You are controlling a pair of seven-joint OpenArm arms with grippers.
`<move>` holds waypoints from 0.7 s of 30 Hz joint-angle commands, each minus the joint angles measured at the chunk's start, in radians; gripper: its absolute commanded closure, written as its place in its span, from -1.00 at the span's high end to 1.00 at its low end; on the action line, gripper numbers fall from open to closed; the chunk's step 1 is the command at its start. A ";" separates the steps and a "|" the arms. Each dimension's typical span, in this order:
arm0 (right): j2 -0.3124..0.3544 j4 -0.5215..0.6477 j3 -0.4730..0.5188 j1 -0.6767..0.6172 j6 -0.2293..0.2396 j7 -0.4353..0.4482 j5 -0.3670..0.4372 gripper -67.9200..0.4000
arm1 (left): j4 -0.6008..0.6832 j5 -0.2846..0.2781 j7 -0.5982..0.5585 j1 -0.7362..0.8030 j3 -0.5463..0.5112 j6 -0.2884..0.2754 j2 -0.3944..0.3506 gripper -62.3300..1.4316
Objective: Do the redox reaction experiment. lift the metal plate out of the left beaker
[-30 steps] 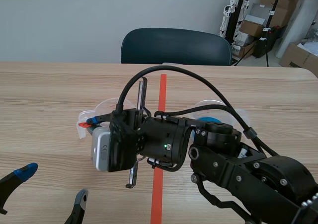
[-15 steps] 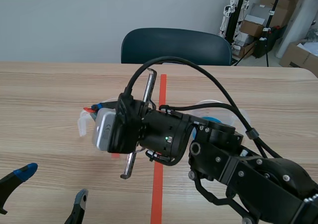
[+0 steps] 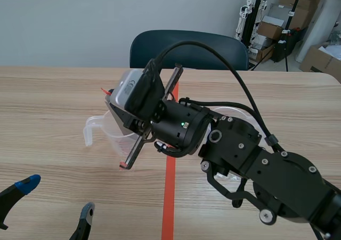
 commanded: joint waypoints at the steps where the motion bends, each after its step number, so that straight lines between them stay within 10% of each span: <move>1: -0.006 0.026 0.003 0.031 0.012 -0.001 0.040 -0.98 | 0.016 -0.006 -0.013 -0.003 -0.001 -0.002 -0.001 1.00; 21: -0.006 0.026 0.003 0.055 0.082 -0.147 0.328 -0.98 | 0.016 -0.006 -0.014 -0.003 -0.001 -0.002 -0.001 1.00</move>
